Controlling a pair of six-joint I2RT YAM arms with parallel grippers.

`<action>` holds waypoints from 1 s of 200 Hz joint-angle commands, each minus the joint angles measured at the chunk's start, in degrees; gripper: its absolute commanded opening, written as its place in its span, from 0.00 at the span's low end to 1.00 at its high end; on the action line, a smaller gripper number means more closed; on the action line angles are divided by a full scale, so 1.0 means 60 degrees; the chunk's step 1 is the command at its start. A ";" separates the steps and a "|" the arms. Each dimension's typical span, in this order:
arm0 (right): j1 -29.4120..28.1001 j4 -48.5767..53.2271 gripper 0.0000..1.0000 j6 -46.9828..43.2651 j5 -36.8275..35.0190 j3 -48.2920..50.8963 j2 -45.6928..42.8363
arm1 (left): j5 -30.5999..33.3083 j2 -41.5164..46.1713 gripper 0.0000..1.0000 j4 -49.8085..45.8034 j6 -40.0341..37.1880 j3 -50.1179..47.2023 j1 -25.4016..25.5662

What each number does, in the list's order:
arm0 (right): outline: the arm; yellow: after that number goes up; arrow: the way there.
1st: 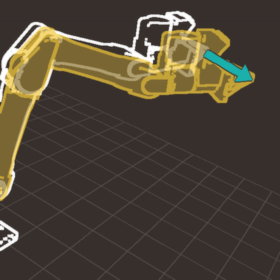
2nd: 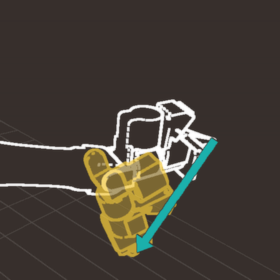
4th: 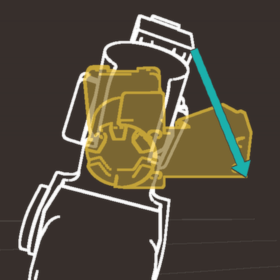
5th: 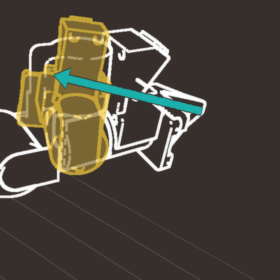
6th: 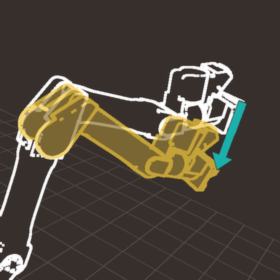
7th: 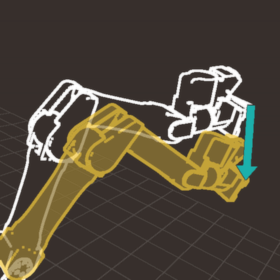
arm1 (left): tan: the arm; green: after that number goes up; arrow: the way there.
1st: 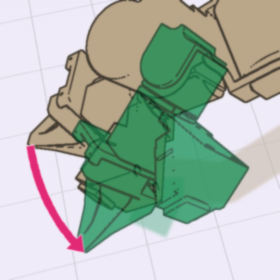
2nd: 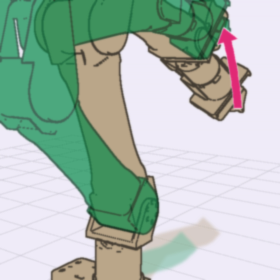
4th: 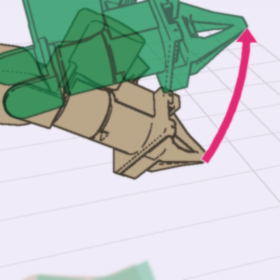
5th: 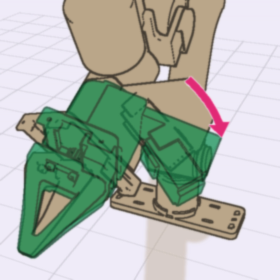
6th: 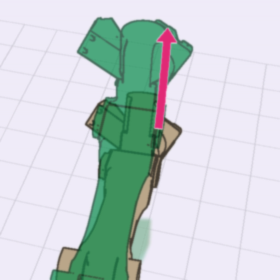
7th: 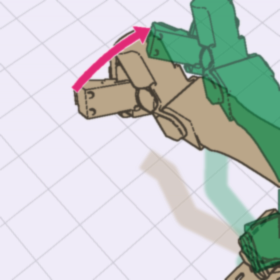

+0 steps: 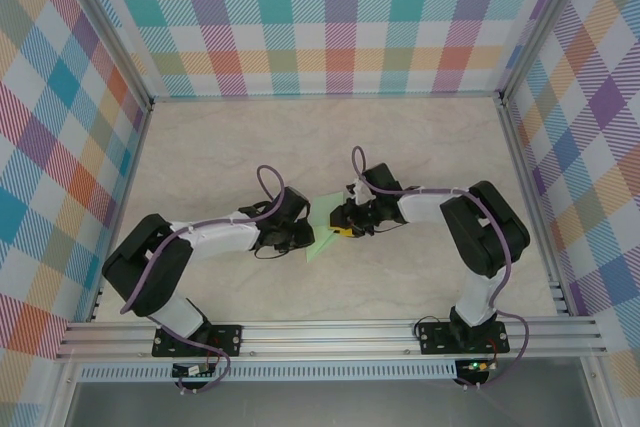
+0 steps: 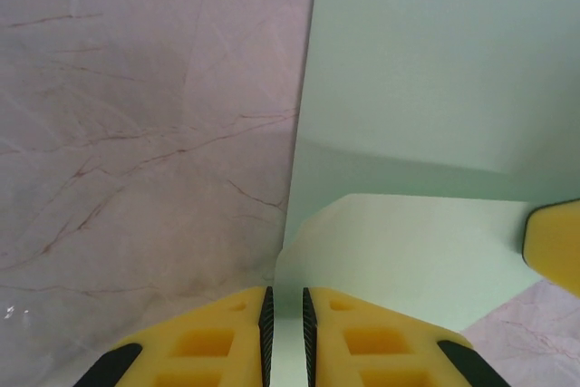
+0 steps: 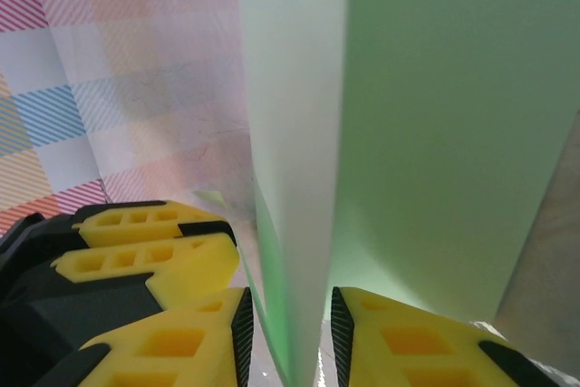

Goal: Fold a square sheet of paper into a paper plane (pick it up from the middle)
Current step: Fourth fold the wing at the center of the table.

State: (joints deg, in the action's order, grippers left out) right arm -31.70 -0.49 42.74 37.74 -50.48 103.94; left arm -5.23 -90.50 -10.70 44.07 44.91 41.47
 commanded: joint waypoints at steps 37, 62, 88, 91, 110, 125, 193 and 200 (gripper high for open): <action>-0.0077 -0.0107 0.17 0.0025 -0.0115 -0.0333 0.0237 | -0.0109 -0.0400 0.19 -0.0202 -0.0244 0.0470 -0.0121; -0.0078 -0.0112 0.08 0.0374 -0.0517 -0.0183 0.0009 | 0.0029 -0.0175 0.20 -0.0513 -0.0393 0.0594 -0.0130; -0.0106 0.0206 0.04 0.0693 -0.1349 0.0092 -0.0913 | 0.0343 0.0559 0.29 -0.1035 -0.0613 0.0617 -0.0130; -0.0127 0.0323 0.04 0.0705 -0.1484 0.0106 -0.1032 | 0.0394 0.0661 0.30 -0.1158 -0.0643 0.0604 -0.0130; -0.0301 0.1180 0.03 0.0721 -0.2393 0.0040 -0.1901 | 0.0741 0.1336 0.42 -0.1512 -0.0751 0.0572 -0.0130; -0.0446 0.1886 0.03 0.0822 -0.3005 -0.0089 -0.2439 | 0.1003 0.1891 0.51 -0.1725 -0.0819 0.0542 -0.0145; -0.1468 0.3718 0.05 0.2080 -0.5091 -0.0996 -0.2875 | 0.1482 0.3636 0.71 -0.1477 -0.1216 -0.0085 -0.0204; -0.1571 0.3880 0.05 0.2277 -0.5292 -0.1096 -0.2769 | 0.1405 0.3715 0.71 -0.1322 -0.1369 -0.0202 -0.0203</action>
State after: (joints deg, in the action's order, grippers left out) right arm -39.07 16.53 51.79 12.82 -53.87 85.73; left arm 2.13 -70.08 -19.35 38.59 46.33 40.91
